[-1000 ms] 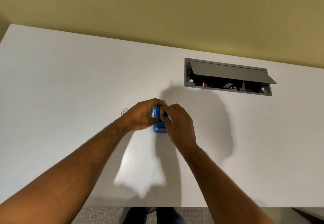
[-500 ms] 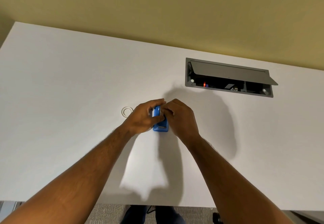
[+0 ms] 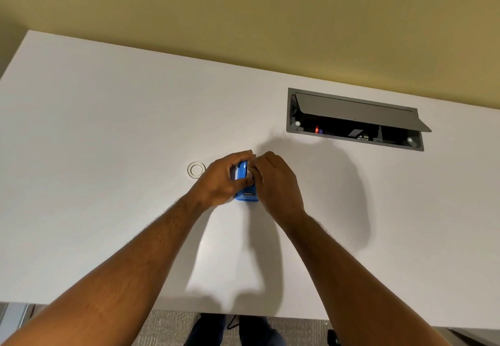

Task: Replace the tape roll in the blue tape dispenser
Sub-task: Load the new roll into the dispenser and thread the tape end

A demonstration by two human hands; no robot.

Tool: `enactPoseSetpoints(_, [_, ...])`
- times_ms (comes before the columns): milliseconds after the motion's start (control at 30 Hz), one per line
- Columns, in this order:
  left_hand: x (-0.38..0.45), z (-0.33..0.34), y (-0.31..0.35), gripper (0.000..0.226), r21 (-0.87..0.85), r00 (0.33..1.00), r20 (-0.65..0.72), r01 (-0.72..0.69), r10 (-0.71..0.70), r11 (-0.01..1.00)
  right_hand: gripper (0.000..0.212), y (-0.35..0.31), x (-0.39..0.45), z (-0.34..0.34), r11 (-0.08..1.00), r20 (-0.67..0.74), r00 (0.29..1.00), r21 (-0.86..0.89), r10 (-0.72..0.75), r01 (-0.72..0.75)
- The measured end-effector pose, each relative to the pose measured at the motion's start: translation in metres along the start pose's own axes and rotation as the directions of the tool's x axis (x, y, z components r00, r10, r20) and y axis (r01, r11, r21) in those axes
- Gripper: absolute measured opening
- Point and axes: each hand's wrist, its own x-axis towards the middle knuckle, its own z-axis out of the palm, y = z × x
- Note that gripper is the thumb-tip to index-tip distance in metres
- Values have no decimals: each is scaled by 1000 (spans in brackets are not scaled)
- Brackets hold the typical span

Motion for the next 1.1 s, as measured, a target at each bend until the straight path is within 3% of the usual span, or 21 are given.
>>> enactPoseSetpoints(167, [1, -4, 0, 62, 21, 999, 48, -20, 19, 1000, 18, 5, -11, 2, 999, 34, 998, -27, -44, 45])
enactPoseSetpoints(333, [5, -17, 9, 82, 44, 976, 217, -25, 15, 999, 15, 6, -23, 7, 997, -10, 997, -26, -75, 75])
enactPoseSetpoints(567, [22, -32, 28, 68, 235, 908, 417, -141, 31, 962, 10, 8, -37, 15, 998, -102, 993, -27, -51, 49])
enactPoseSetpoints(1100, [23, -34, 35, 66, 269, 903, 429, -98, -28, 958, 5, 8, -76, 27, 999, -179, 983, 7, -50, 52])
